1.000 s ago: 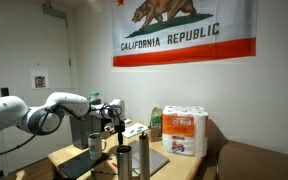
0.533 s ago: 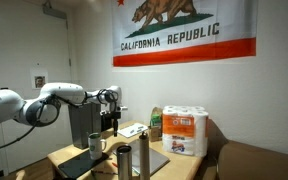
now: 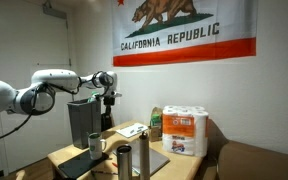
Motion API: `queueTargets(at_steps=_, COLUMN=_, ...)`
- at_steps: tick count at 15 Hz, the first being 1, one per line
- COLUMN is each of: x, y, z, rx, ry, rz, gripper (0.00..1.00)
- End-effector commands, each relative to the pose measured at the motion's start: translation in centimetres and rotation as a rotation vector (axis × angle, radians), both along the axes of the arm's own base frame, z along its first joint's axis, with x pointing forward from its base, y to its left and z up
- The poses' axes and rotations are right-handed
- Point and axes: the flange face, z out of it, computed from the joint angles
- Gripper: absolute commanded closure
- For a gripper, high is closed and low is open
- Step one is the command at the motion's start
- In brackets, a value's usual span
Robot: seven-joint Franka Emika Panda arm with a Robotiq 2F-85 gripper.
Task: Close the laptop
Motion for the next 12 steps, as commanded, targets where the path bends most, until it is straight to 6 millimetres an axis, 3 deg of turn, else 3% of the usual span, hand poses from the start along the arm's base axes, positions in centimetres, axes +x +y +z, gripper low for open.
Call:
queueTargets(at_steps=1, x=-1.9, y=-0.1, z=2.5, rx=-0.024, ry=0.08, rz=-0.054, gripper=0.0)
queueTargets(at_steps=6, x=-3.4, y=0.2, z=3.5, rx=-0.018, ry=0.159, rz=-0.065, gripper=0.0)
queueTargets(at_steps=12, x=-2.9, y=0.5, z=2.6, rx=-0.021, ry=0.137, rz=-0.04, gripper=0.0)
